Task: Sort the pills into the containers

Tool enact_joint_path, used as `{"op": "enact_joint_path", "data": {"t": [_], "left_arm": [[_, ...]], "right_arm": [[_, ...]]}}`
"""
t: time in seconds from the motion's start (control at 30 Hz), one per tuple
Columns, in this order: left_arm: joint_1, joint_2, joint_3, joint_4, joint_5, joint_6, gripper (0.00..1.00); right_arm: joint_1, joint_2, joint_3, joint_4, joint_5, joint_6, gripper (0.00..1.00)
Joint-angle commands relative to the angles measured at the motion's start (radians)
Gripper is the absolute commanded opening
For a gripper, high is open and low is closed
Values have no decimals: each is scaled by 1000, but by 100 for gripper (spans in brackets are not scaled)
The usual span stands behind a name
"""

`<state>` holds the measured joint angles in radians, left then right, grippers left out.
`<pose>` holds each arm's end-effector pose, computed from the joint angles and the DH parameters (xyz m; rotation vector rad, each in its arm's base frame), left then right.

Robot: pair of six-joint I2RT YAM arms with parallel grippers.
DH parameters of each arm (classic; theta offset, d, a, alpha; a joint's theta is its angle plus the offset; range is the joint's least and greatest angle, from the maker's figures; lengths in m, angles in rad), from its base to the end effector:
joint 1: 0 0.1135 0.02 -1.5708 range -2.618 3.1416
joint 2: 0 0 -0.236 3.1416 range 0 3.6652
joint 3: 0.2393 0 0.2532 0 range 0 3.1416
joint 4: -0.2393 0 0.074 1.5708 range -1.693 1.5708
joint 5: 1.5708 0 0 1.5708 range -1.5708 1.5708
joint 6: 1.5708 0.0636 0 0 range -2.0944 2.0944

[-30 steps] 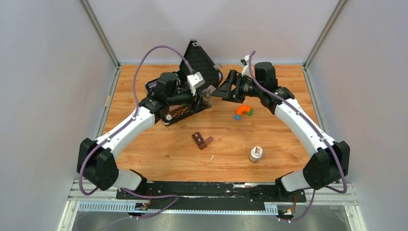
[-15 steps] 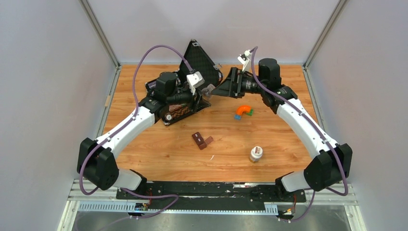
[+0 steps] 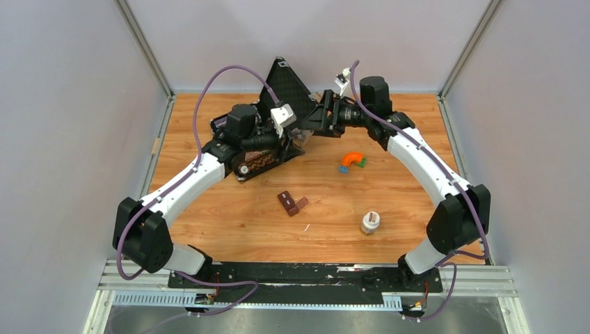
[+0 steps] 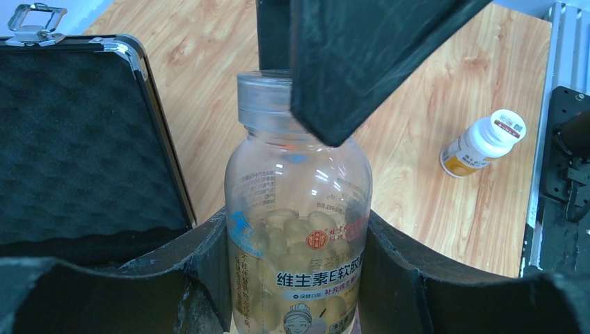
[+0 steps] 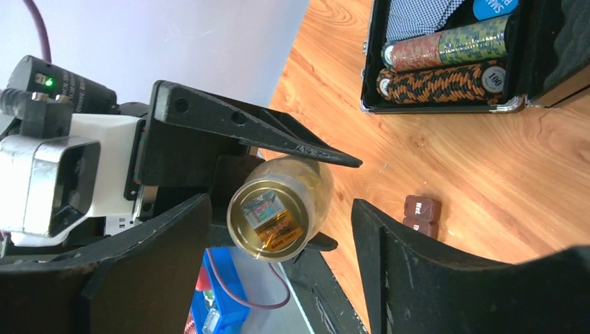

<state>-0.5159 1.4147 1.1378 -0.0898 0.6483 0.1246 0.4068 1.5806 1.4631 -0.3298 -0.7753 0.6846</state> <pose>0.2879 -0.2074 0.2924 1.0197 1.6739 -0.8846 0.3326 0.1918 0.3286 -0.2469 2.1825 1.4373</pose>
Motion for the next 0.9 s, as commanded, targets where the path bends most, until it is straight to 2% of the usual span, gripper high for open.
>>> {"op": "enact_joint_path", "data": {"t": [0.0,0.07,0.23,0.3,0.43,0.5,0.8,0.87], "left_arm": [[-4,-8,21,18,21,24,0],[-3,-6,23,14,22,25,0],[-2,10,49,-22,30,36,0],[-3,12,49,-27,37,36,0],[-2,16,65,-50,79,33,0],[-3,9,64,-58,107,39,0],[-3,-35,-34,-23,163,82,0],[-3,-40,-50,-13,153,76,0]], "right_arm": [[9,12,68,-17,20,10,71],[10,18,76,-17,3,0,62],[-15,22,120,-97,-84,-118,34],[-34,11,113,-98,-136,-156,28],[-54,-14,92,-62,-228,-271,26],[-57,-29,73,-27,-213,-297,27],[-86,-85,-33,129,-240,-264,28],[-86,-92,-55,132,-192,-270,28]]}}
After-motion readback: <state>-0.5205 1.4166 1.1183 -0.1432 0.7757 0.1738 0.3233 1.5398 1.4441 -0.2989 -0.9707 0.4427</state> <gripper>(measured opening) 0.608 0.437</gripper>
